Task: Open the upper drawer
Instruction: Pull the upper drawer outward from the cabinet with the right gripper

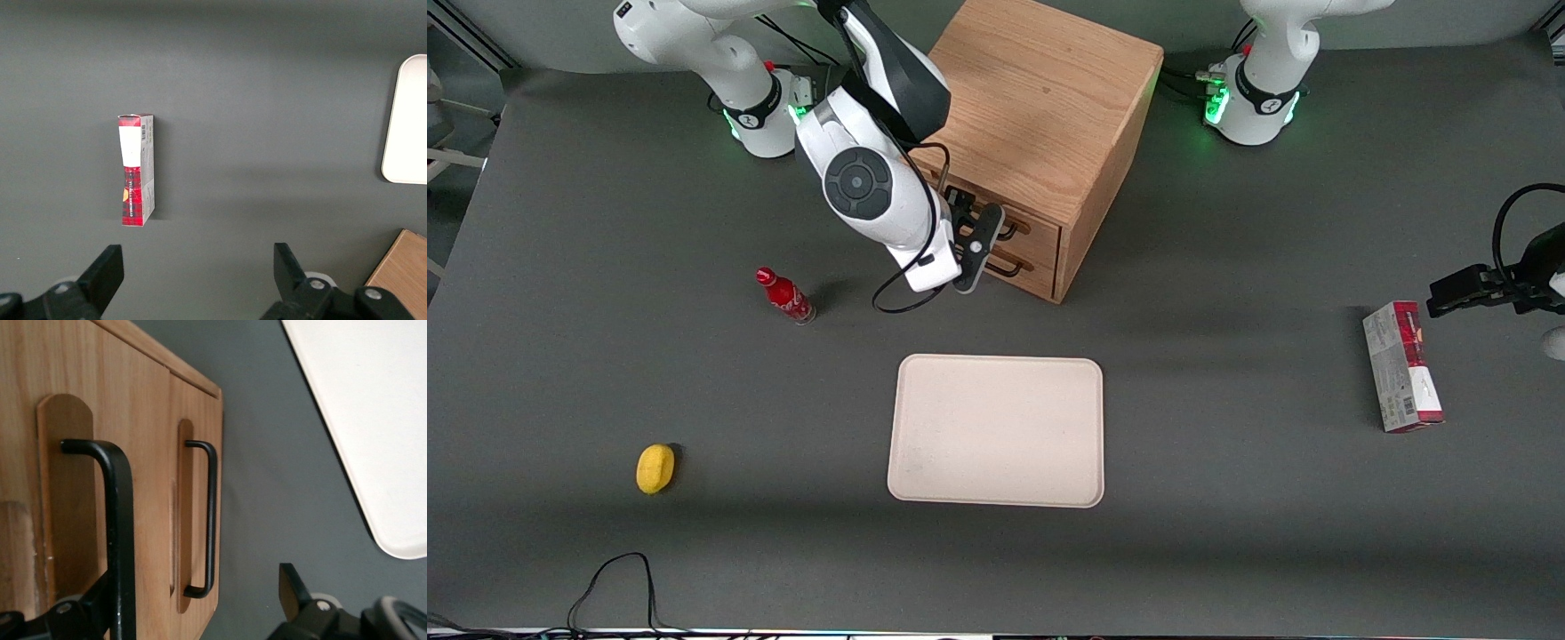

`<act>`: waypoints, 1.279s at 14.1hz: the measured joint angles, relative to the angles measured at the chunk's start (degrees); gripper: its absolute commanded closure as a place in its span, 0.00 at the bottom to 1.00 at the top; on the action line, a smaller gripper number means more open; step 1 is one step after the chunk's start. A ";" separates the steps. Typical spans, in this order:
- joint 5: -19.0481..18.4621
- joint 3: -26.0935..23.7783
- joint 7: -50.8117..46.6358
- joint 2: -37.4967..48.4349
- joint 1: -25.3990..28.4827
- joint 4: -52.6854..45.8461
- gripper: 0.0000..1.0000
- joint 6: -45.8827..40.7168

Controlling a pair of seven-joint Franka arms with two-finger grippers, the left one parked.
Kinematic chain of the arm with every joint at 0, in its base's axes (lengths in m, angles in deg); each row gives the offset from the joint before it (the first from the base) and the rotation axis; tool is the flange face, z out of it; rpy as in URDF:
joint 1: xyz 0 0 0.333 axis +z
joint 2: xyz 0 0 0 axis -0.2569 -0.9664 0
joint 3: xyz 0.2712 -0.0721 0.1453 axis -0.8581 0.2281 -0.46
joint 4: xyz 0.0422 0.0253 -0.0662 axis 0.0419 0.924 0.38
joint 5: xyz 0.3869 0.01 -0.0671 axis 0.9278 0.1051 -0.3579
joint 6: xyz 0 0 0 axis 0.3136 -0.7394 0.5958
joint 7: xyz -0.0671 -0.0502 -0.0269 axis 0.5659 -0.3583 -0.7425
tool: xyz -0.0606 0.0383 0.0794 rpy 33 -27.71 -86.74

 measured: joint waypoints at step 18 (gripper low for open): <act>-1.17 6.12 0.01 -5.50 -4.94 -8.32 0.00 0.66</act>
